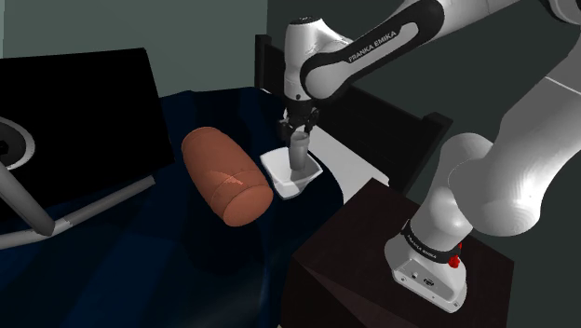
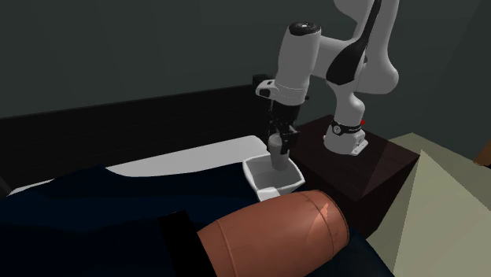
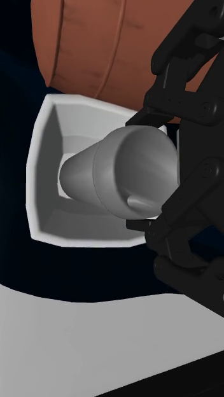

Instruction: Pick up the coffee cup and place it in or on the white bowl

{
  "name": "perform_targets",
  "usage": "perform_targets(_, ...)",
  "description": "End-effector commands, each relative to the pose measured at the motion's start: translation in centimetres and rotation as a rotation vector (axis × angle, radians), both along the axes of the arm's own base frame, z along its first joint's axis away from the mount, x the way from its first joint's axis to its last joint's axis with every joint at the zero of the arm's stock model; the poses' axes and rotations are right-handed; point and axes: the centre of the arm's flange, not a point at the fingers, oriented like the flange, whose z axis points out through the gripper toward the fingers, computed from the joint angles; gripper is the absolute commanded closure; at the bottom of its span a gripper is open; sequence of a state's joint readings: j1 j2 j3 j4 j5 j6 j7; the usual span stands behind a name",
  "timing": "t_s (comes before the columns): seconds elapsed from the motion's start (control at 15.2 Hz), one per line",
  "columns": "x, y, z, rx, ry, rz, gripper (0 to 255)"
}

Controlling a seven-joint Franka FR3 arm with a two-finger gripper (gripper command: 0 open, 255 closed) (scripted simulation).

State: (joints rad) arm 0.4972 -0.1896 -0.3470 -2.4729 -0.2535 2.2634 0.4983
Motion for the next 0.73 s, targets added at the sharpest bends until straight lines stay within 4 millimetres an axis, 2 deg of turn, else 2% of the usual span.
perform_targets(0.0, 0.03, -0.04, -1.03, 0.000, -0.001, 0.000, 255)
perform_targets(0.53, 0.03, -0.04, -1.03, 0.000, -0.001, 0.000, 255)
perform_targets(0.59, 0.03, -0.04, -1.03, 0.000, -0.001, 0.000, 0)
perform_targets(0.66, 0.03, -0.04, -1.03, 0.000, -0.001, 0.000, 0)
